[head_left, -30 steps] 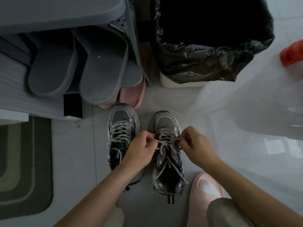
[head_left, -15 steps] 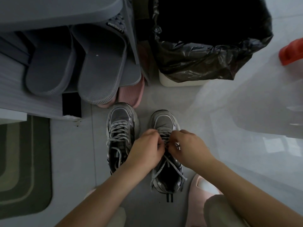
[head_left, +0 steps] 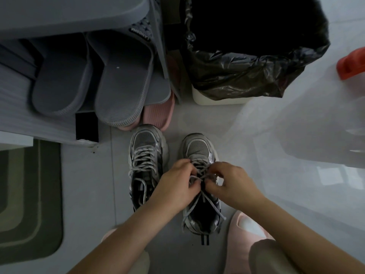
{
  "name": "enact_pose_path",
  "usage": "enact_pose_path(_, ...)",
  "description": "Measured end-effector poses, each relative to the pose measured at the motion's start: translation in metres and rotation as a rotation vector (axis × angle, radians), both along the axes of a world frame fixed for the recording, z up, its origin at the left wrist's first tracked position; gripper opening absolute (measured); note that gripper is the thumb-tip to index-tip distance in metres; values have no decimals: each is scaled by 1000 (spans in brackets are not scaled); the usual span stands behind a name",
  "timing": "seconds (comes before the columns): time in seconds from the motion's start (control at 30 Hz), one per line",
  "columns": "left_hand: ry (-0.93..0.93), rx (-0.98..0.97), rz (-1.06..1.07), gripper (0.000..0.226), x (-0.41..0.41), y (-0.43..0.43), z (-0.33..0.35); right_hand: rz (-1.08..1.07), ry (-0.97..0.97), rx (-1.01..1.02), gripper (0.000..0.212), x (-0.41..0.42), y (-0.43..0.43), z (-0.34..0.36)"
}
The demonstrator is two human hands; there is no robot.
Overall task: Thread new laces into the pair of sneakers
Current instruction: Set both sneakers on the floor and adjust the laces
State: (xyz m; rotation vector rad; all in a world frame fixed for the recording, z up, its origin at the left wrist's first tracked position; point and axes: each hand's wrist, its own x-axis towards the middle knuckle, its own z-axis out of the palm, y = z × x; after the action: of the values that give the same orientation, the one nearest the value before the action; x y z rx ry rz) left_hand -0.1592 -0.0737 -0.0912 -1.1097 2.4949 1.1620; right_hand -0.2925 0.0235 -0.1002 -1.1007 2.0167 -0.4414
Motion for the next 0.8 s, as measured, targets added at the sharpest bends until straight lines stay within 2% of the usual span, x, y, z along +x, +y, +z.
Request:
enact_pose_path(0.1, -40, -14, -59, 15, -5, -4, -1, 25, 14, 23, 42, 4, 0, -2)
enact_pose_path(0.27, 78, 81, 13, 18, 12, -1, -10, -119, -109, -33, 44, 8, 3, -3)
enact_pose_path(0.37, 100, 164, 94, 25, 25, 1, -15, -144, -122, -60, 47, 10, 4, -2)
enact_pose_path(0.47, 147, 221, 171, 22, 33, 4, -13, -161, -147, -49, 49, 10, 4, -1)
enact_pose_path(0.6, 95, 77, 86, 12, 23, 8, -6, -127, -125, -50, 51, 10, 4, -4)
enact_pose_path(0.7, 27, -46, 0, 18, 7, 7, -1, -126, -140, -59, 50, 9, 6, -7)
enact_pose_path(0.8, 54, -49, -25, 16, 6, 5, -4, -160, -162, -61, 49, 9, 8, -8)
